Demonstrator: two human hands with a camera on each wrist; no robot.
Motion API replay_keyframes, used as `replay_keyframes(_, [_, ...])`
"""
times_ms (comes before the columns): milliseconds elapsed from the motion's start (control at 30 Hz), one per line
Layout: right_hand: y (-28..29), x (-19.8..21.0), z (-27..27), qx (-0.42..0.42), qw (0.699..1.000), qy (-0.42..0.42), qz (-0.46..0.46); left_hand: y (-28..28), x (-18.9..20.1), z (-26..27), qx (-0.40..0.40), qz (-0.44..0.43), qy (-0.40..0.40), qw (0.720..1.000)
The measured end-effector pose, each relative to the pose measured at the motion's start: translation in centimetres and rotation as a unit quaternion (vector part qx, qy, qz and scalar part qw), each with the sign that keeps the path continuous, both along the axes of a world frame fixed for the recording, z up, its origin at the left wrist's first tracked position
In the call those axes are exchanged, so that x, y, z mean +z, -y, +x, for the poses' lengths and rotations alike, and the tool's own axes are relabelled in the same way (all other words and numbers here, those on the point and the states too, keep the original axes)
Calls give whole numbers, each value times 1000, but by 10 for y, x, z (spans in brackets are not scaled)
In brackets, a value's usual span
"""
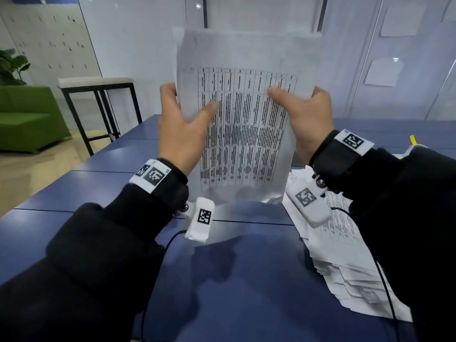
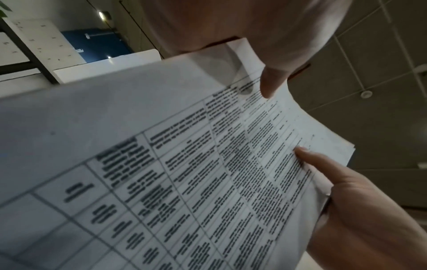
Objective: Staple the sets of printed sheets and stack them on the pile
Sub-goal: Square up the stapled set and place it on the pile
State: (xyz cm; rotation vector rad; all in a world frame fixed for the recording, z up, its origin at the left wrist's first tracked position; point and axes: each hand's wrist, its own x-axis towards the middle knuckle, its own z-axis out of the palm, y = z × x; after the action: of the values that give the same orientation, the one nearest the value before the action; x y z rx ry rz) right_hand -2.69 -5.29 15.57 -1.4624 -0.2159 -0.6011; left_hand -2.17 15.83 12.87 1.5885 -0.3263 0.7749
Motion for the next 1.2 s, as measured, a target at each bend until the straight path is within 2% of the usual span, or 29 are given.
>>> replay_keyframes(200, [7, -47, -6, 43, 997, -58, -3, -9, -52, -11, -36, -7, -111, 993])
replay_keyframes(300, [4, -43, -2, 53, 997, -49, 3, -4, -40, -12, -60, -18, -113, 992])
replay_keyframes(433, [8, -26, 22, 44, 998, -32, -9, -2, -14, 0, -52, -50, -88, 994])
replay_keyframes(500, [11, -32, 27, 50, 997, -49, -16, -7, -20, 5, -46, -49, -110, 992])
replay_keyframes(633, [11, -55, 7, 58, 993, -99, -42, -8, -51, -3, -99, -41, -157, 982])
replay_keyframes(867, [13, -42, 7, 82, 995, -61, -18, -6, -30, -5, -128, -50, -116, 984])
replay_keyframes(1067, [15, -58, -5, 96, 993, -66, -19, -7, -68, -7, -138, -15, -176, 974])
replay_keyframes(1200, [15, -47, -4, 97, 994, -57, -13, -9, -58, -6, -136, -23, -167, 976])
